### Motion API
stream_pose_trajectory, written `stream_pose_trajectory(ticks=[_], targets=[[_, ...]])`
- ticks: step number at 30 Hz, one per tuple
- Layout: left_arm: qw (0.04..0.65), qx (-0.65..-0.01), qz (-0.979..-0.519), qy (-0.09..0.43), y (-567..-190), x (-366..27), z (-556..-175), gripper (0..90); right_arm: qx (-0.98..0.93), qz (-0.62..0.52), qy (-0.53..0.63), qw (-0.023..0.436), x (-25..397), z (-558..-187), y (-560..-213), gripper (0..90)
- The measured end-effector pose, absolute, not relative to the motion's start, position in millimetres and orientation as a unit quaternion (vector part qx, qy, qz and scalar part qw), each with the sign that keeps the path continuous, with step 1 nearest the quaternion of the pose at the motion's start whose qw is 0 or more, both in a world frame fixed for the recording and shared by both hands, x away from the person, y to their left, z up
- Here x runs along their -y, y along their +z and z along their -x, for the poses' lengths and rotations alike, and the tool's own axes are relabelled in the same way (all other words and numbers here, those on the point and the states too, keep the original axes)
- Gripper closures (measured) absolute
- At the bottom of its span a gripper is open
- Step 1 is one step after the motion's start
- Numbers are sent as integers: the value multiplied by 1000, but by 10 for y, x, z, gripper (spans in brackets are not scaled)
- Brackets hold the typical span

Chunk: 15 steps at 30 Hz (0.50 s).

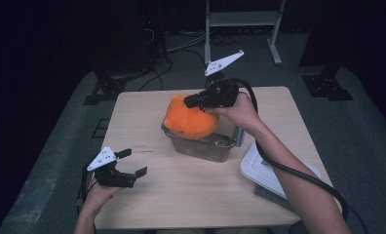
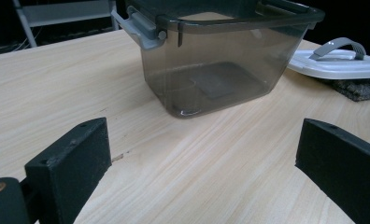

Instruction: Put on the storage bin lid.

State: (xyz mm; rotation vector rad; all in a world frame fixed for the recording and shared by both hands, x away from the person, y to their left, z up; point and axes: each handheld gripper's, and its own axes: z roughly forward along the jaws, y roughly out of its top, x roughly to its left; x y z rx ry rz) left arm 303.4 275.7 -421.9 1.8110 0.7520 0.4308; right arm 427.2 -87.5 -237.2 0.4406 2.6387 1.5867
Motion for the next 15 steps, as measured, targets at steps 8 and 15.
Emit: stream_pose_trajectory(ticks=[8, 15], targets=[[535, -315, -762, 181, -4216, -2750, -3029, 27, -850, -163, 501, 21, 891, -4445, -2485, 843], [535, -316, -763, 180, -4217, -2749, -3025, 27, -848, -176, 499, 23, 921, -4550, -2611, 843]])
